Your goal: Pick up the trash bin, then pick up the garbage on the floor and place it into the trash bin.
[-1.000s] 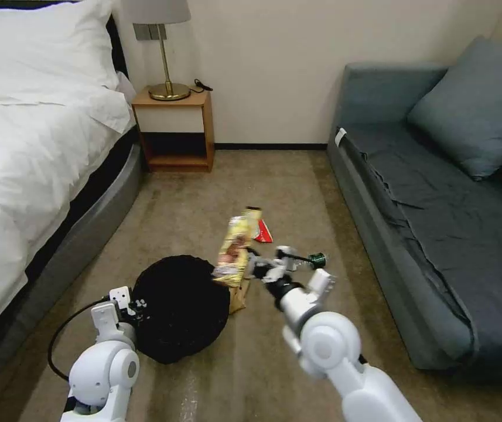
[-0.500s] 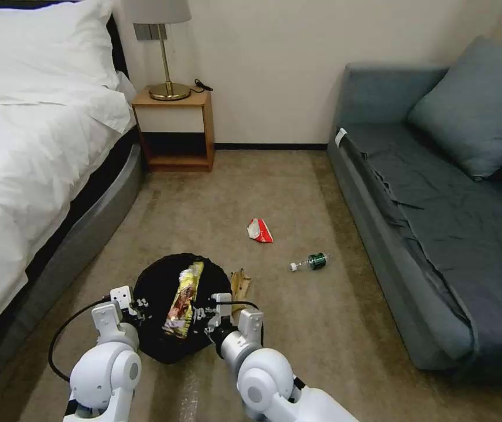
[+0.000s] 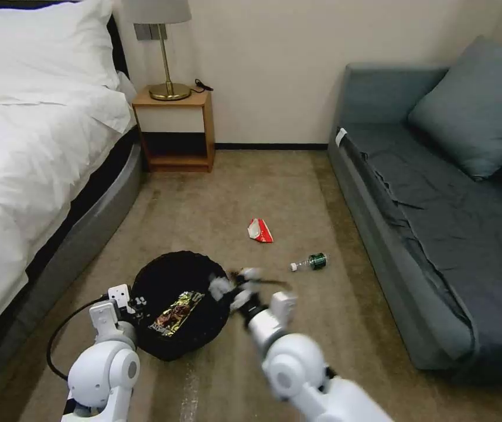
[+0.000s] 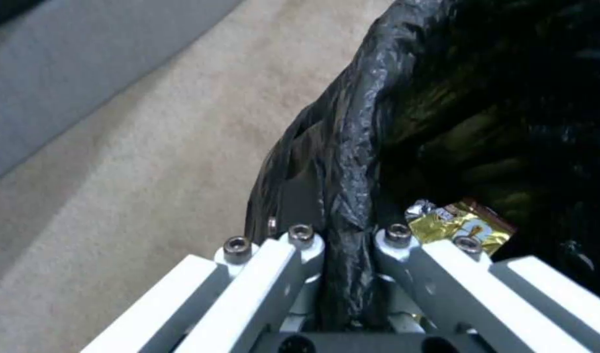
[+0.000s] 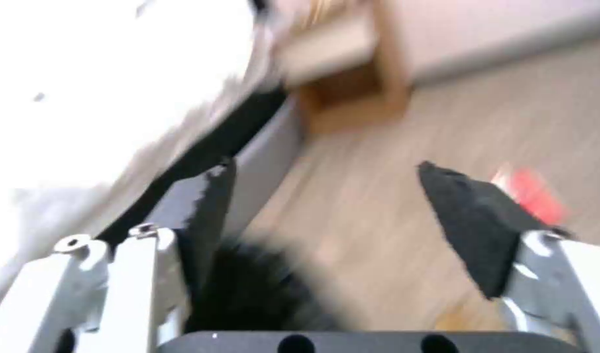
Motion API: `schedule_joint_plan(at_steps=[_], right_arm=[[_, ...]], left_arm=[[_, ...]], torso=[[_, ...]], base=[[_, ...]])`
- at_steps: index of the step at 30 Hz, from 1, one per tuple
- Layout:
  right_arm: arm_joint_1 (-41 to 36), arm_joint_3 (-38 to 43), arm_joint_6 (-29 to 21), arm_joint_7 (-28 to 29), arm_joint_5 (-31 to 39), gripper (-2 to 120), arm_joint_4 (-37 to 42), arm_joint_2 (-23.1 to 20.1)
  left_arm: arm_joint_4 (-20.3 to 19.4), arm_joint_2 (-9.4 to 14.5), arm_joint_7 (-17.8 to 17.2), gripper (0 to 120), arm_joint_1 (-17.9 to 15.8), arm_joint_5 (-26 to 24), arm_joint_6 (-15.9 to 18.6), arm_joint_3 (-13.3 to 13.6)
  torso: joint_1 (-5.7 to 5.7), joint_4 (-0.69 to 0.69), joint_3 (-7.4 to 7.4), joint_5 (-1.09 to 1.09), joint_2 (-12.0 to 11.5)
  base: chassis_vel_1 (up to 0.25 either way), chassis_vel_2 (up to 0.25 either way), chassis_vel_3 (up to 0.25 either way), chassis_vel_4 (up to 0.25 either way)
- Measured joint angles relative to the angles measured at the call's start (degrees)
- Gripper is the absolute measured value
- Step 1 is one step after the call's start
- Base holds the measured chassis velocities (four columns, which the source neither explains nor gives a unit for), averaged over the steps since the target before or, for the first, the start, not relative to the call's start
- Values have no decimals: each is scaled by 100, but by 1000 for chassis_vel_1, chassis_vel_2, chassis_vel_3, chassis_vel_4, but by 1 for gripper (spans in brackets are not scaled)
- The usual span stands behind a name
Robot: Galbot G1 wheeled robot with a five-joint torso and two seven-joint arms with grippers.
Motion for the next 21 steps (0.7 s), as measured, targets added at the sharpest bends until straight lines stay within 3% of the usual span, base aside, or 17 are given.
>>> schedule_joint_plan(at_steps=[6, 8, 10, 14, 21], right_arm=[[-535, 816, 453, -158, -914, 91, 457, 26], [-874, 1139, 655, -104, -1663, 99, 738, 170], [-1333, 1271, 832, 51, -2369, 100, 1010, 338], [-1797, 1295, 1129, 195, -2909, 100, 1164, 570], [-2012, 1290, 1297, 295, -3374, 100, 1066, 807]], left_arm=[[-30, 11, 4, 4, -47, 7, -19, -106], [-47, 17, 6, 4, -60, 24, -31, -159], [-53, 27, 6, 4, -47, 47, -54, -186], [-80, 36, 10, 4, -4, 44, -71, -215], [-142, 68, 10, 4, 24, 10, -82, -295]], torso=[[0, 0, 0, 0, 0], [0, 1, 0, 0, 0], [0, 1, 0, -1, 0], [0, 0, 0, -1, 0], [0, 1, 0, -1, 0]], base=[[0, 0, 0, 0], [0, 0, 0, 0], [0, 0, 0, 0], [0, 0, 0, 0], [0, 0, 0, 0]])
